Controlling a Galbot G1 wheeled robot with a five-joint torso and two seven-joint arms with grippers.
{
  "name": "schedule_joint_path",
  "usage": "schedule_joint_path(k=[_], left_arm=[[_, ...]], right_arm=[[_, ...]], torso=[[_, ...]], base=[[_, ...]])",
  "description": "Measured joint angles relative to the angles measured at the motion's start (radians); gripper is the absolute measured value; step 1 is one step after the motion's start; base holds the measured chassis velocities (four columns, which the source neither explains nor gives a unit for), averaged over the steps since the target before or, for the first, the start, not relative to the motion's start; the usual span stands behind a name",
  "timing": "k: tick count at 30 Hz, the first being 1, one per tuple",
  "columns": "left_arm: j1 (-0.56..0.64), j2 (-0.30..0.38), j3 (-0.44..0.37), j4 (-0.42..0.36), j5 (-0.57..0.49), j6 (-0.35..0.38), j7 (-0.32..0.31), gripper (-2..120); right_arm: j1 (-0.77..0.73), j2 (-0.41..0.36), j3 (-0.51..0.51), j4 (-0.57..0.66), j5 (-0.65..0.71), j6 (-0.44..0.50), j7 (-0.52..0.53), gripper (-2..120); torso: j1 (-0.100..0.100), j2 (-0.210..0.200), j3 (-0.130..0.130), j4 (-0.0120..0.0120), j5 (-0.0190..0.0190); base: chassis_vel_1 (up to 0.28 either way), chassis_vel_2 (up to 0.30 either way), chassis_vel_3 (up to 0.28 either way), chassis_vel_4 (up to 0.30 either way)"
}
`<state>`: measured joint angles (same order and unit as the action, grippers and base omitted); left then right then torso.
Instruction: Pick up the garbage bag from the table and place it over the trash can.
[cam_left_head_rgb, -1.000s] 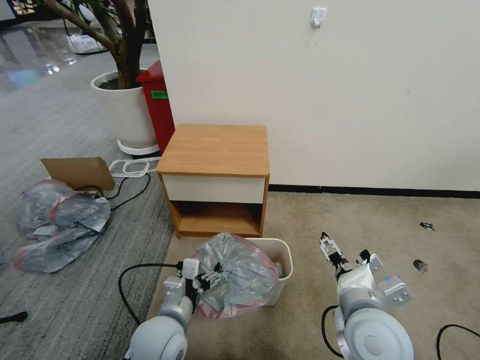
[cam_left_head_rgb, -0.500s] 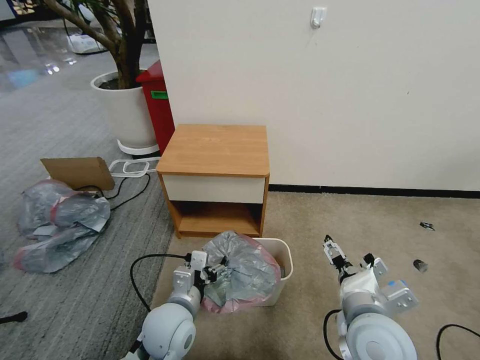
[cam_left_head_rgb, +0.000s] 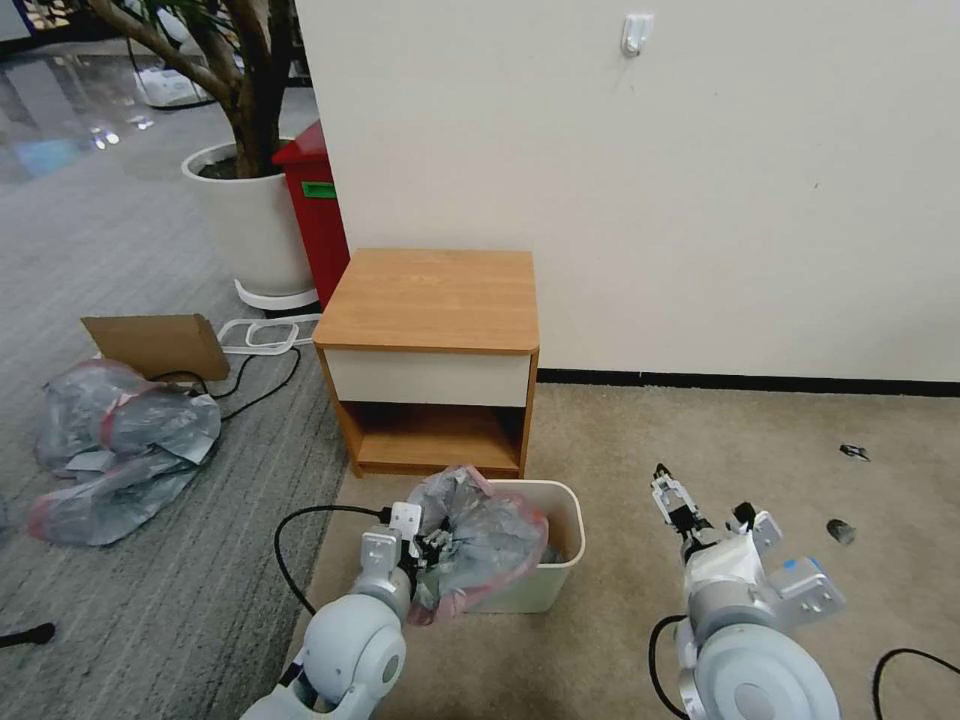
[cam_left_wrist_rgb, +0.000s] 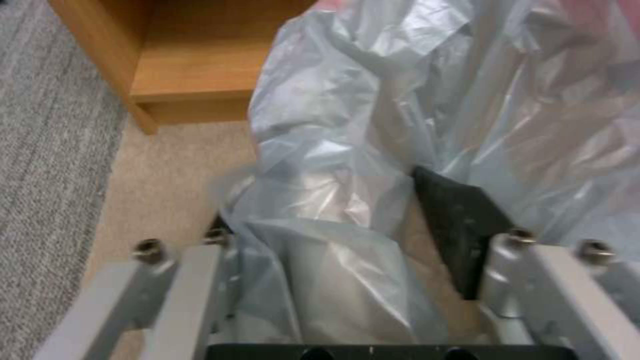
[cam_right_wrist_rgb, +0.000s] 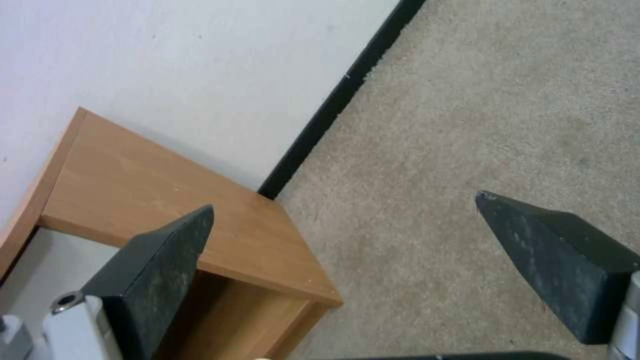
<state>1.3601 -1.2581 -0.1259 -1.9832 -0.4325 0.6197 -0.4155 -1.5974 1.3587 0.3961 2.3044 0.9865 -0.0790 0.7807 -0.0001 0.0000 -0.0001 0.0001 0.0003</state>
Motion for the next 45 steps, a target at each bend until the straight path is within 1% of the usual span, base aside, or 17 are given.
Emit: schedule_joint_path(k=[4,6,8,9,11,16,20,21,23,25,28,30,32,35,38,43,45], left_arm=[[0.007,-0.006,0.003,-0.006,0.000,0.000,-0.003,39],[0.017,-0.006,0.003,-0.014,-0.008,-0.013,-0.003,28],[0.019,-0.005,0.003,-0.015,-0.012,-0.023,-0.002,27],[0.026,0.000,0.003,-0.016,-0.018,-0.059,0.005,17],[0.033,0.010,0.000,-0.020,-0.013,-0.124,0.022,8],[0.040,0.024,-0.023,-0.041,-0.004,-0.189,0.047,7],[0.058,0.042,-0.069,-0.065,-0.006,-0.284,0.120,7],[0.058,0.042,-0.069,-0.065,-0.006,-0.284,0.120,7],[0.076,0.047,-0.104,-0.072,-0.008,-0.345,0.174,7],[0.081,0.048,-0.114,-0.073,-0.008,-0.363,0.190,7],[0.099,0.057,-0.150,-0.079,-0.015,-0.426,0.242,7],[0.101,0.060,-0.156,-0.081,-0.018,-0.437,0.254,7],[0.103,0.070,-0.168,-0.081,-0.021,-0.480,0.294,7],[0.101,0.076,-0.172,-0.081,-0.021,-0.505,0.315,7],[0.096,0.079,-0.172,-0.080,-0.018,-0.529,0.340,7],[0.092,0.080,-0.171,-0.076,-0.001,-0.554,0.361,7],[0.091,0.075,-0.167,-0.067,0.018,-0.574,0.380,7]], right_arm=[[-0.004,-0.002,0.004,0.012,0.002,-0.001,0.000,100],[-0.005,-0.006,0.007,0.017,0.005,-0.003,-0.001,100],[-0.005,-0.008,0.007,0.018,0.005,-0.004,-0.002,100],[0.000,-0.015,0.007,0.025,0.005,-0.006,-0.005,100],[0.007,-0.028,0.011,0.041,0.006,-0.014,-0.021,100],[0.014,-0.054,0.026,0.081,0.007,-0.043,-0.072,100],[0.014,-0.090,0.050,0.138,0.007,-0.096,-0.169,100],[0.014,-0.090,0.050,0.138,0.007,-0.096,-0.169,100],[0.020,-0.130,0.058,0.171,0.007,-0.140,-0.249,100],[0.027,-0.146,0.058,0.180,0.007,-0.157,-0.275,100],[0.077,-0.228,0.033,0.199,0.008,-0.245,-0.376,100],[0.091,-0.247,0.026,0.199,0.008,-0.267,-0.399,100],[0.142,-0.313,-0.011,0.199,0.008,-0.345,-0.472,100],[0.188,-0.350,-0.057,0.191,0.008,-0.393,-0.484,100],[0.233,-0.370,-0.124,0.164,0.014,-0.434,-0.435,100],[0.245,-0.358,-0.175,0.147,0.060,-0.453,-0.373,100],[0.248,-0.322,-0.205,0.105,0.068,-0.453,-0.330,100]], torso=[[0.000,0.000,0.000,0.0000,-0.0001],[0.000,0.000,0.000,-0.0001,-0.0002],[0.000,0.000,0.000,0.0000,-0.0003],[0.000,0.000,0.000,-0.0001,-0.0004],[0.000,0.000,0.000,-0.0002,-0.0005],[0.000,0.000,0.000,-0.0001,-0.0003],[0.000,0.000,0.000,-0.0002,-0.0004],[0.000,0.000,0.000,-0.0002,-0.0004],[0.000,0.000,0.000,-0.0002,-0.0004],[0.000,0.000,0.000,-0.0002,-0.0004],[0.000,0.000,0.000,-0.0001,-0.0003],[0.000,0.000,0.000,0.0000,-0.0002],[0.000,0.000,0.000,-0.0001,-0.0003],[0.000,0.000,0.000,0.0000,-0.0004],[0.000,0.000,0.000,0.0001,-0.0002],[0.000,0.000,0.000,-0.0001,-0.0003],[0.000,0.000,0.000,-0.0001,-0.0002]], base=[[0.000,0.000,0.000,0.000],[0.000,0.000,0.000,0.000],[0.000,0.000,0.000,0.000],[0.000,0.000,0.000,0.000],[0.000,0.000,0.000,0.000],[0.000,0.000,0.000,0.000],[0.000,0.000,0.000,0.000],[0.000,0.000,0.000,0.000],[0.000,0.000,0.000,0.000],[0.000,0.000,0.000,0.000],[0.000,0.000,0.000,0.000],[0.000,0.000,0.000,0.000],[0.000,0.000,0.000,0.000],[0.000,0.000,0.000,0.000],[0.000,0.000,0.000,0.000],[0.000,0.000,0.000,0.000],[0.000,0.000,0.000,0.000]])
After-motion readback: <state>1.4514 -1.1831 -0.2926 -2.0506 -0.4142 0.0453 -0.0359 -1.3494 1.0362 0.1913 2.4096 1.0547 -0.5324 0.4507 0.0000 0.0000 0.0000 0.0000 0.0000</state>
